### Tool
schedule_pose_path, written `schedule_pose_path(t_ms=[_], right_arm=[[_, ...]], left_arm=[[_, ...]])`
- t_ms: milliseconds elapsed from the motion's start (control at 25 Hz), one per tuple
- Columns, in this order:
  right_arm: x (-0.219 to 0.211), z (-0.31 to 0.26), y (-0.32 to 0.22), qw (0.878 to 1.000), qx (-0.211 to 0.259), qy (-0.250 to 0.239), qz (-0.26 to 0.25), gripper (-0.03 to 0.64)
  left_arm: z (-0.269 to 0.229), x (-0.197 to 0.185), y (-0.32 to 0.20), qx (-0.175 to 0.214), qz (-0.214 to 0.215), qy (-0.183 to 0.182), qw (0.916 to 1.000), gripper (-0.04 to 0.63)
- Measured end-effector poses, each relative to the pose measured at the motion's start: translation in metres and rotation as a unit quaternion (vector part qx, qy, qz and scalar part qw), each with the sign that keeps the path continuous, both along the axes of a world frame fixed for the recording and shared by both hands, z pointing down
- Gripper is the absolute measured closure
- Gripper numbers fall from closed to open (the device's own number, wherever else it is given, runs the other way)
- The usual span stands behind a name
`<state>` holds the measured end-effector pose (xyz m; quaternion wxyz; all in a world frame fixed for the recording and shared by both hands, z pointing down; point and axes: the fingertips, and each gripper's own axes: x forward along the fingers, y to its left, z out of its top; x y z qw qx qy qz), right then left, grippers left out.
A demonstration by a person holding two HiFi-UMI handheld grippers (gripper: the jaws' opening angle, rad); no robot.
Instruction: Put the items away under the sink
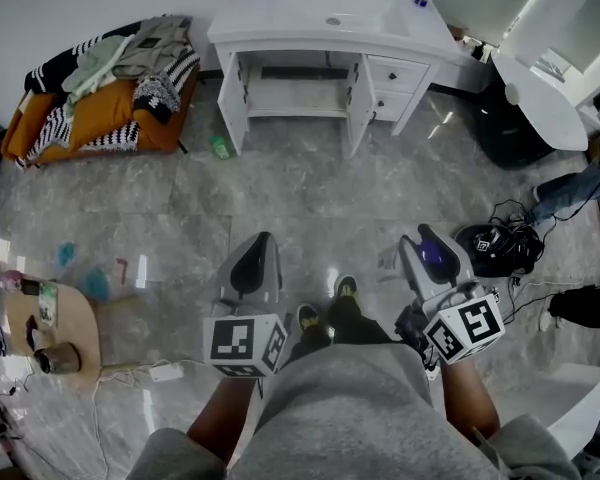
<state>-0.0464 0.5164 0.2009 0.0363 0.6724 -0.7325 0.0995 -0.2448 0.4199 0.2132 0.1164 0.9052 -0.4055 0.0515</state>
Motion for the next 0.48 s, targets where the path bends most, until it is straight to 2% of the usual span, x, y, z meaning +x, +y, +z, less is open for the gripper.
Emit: schedule_pose_path(t_ms=[160, 320, 480], right_arm=[[0.005, -0.001, -0.007, 1.0, -0.001, 0.004, 0.001, 0.472], [0.009, 0.001, -0.019, 1.0, 0.004, 0.006, -0.005, 0.472], [0.015, -0.002, -0.034, 1.0, 0.012, 0.003, -0.012, 0.472]], left_arm=[[0.001, 0.007, -0.004, 0.0, 0.006, 0.001, 1.0, 0.583], [-0.005, 0.018, -0.008, 0.0, 0.023, 0.03, 0.9993, 0.583], [-0.012, 0.027, -0.019, 0.018, 0.019, 0.009, 0.9996, 0.583]])
